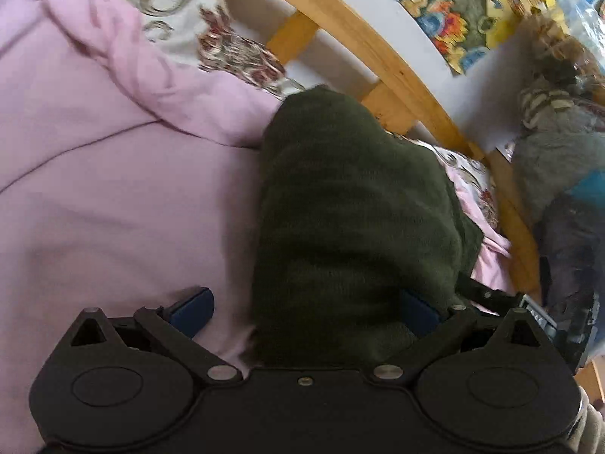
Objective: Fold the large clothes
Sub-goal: 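Lower the folded shirt bundle onto the pink sheet with both tools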
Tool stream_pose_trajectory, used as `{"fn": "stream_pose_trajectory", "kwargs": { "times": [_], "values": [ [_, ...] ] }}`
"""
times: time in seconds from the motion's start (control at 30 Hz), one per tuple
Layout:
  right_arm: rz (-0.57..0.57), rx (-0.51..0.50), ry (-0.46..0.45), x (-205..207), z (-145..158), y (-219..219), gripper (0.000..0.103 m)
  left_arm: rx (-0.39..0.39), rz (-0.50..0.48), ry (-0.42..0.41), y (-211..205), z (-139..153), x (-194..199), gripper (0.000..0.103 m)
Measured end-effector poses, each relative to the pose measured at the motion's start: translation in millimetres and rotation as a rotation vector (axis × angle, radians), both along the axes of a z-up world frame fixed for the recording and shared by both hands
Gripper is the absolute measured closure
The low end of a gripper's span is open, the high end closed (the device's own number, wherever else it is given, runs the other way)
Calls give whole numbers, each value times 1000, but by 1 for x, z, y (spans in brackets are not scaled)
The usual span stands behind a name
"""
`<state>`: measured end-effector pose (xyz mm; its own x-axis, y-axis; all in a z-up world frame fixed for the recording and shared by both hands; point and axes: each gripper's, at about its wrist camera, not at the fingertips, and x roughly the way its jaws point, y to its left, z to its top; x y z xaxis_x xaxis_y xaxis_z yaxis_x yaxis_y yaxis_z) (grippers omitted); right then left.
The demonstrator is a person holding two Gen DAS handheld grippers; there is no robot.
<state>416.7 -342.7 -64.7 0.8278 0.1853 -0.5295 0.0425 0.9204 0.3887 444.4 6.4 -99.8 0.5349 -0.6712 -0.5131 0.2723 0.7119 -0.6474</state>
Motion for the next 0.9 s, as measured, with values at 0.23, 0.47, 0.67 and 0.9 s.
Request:
{"fn": "stream_pose_trajectory", "kwargs": {
  "times": [0.23,0.47,0.67,0.9],
  "values": [
    [32,-27,29,0,10,18,9,-5,-83,59,-18,-2,20,9],
    [30,-17,-48,-18,35,31,58,26,-65,34,-20,27,12,28],
    [51,12,-153,-32,69,52,63,2,-51,-11,-3,61,4,30],
    [121,72,-222,-40,76,99,63,71,2,-80,53,82,-27,30]
  ]
}}
